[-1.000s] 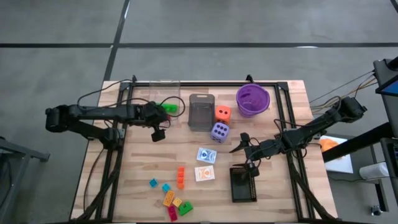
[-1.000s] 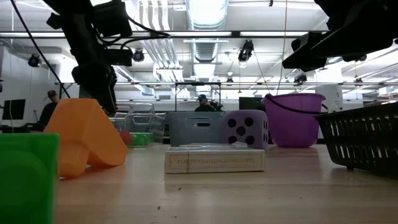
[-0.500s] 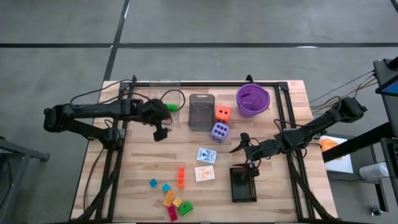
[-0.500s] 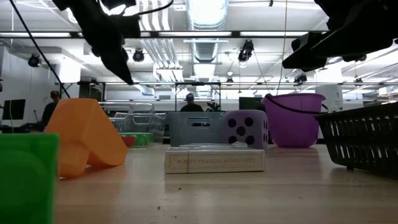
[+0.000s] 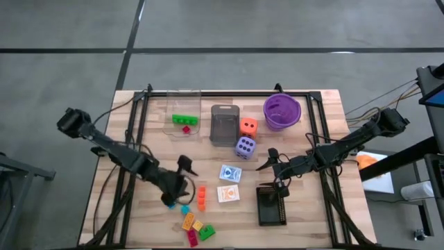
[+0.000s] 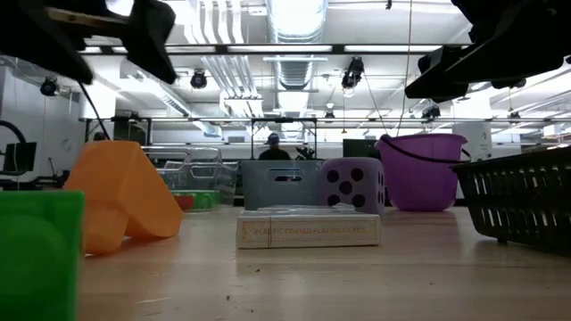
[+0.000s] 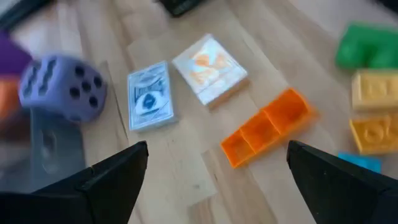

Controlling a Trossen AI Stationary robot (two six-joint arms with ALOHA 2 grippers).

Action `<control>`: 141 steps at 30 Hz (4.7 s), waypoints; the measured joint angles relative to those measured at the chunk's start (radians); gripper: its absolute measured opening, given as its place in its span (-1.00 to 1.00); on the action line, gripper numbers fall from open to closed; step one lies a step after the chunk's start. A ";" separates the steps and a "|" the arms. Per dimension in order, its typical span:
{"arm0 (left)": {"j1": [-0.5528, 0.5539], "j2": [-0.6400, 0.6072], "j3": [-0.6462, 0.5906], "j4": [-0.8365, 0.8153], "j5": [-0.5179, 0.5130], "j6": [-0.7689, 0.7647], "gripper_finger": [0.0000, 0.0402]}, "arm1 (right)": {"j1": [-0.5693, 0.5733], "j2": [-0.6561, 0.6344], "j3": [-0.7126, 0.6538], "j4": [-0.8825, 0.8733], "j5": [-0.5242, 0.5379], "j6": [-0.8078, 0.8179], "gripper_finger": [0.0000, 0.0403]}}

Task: Pick & Place Toys
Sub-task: Put the orange game piece into the transparent bin, then put the left blue game piece into the transparent bin

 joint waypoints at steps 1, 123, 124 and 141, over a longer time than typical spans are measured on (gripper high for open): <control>-0.009 0.015 0.007 -0.002 -0.007 0.010 0.90 | 0.000 0.000 0.000 0.000 0.000 0.000 0.36; 0.807 -0.173 -0.075 -0.081 -0.109 -0.593 0.92 | 0.000 0.051 0.001 0.108 -0.041 -0.049 0.36; 0.807 -0.173 -0.069 -0.081 -0.084 -0.591 0.95 | 0.000 0.051 0.001 0.108 -0.041 -0.049 0.36; 0.417 -0.181 -0.013 -0.114 0.337 -0.402 0.56 | 0.000 0.051 0.001 0.106 -0.042 -0.044 0.36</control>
